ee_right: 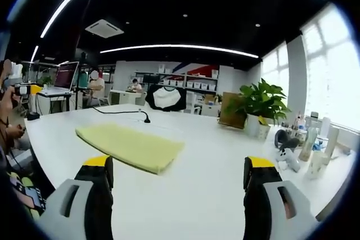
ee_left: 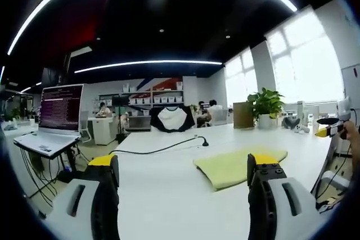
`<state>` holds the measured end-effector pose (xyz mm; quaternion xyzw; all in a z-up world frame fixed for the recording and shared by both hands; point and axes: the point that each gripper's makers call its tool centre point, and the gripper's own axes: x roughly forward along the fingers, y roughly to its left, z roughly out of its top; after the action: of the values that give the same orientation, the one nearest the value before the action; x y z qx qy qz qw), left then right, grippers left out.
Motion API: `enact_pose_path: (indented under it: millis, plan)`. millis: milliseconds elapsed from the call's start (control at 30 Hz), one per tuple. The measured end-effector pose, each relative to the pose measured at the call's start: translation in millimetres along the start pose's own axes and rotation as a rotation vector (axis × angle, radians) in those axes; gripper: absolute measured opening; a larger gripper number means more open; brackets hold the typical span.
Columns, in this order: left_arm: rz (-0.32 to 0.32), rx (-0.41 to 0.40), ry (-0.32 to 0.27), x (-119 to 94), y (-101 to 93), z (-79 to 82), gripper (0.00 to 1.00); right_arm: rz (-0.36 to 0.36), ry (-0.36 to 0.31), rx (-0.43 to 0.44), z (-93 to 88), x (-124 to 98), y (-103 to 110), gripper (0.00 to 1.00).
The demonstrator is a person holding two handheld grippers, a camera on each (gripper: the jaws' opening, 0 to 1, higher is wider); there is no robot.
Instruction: Fold the garment on the visible template until the final outline fits inside the template.
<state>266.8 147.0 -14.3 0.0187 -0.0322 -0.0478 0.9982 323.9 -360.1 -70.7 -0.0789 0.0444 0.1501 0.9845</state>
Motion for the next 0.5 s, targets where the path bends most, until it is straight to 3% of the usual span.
enact_pose_path:
  millis: [500]
  plan:
    - [-0.004,0.000,0.011,1.8,0.8,-3.4,1.00,0.003,0.015,-0.001,-3.4,1.3,1.0,0.99]
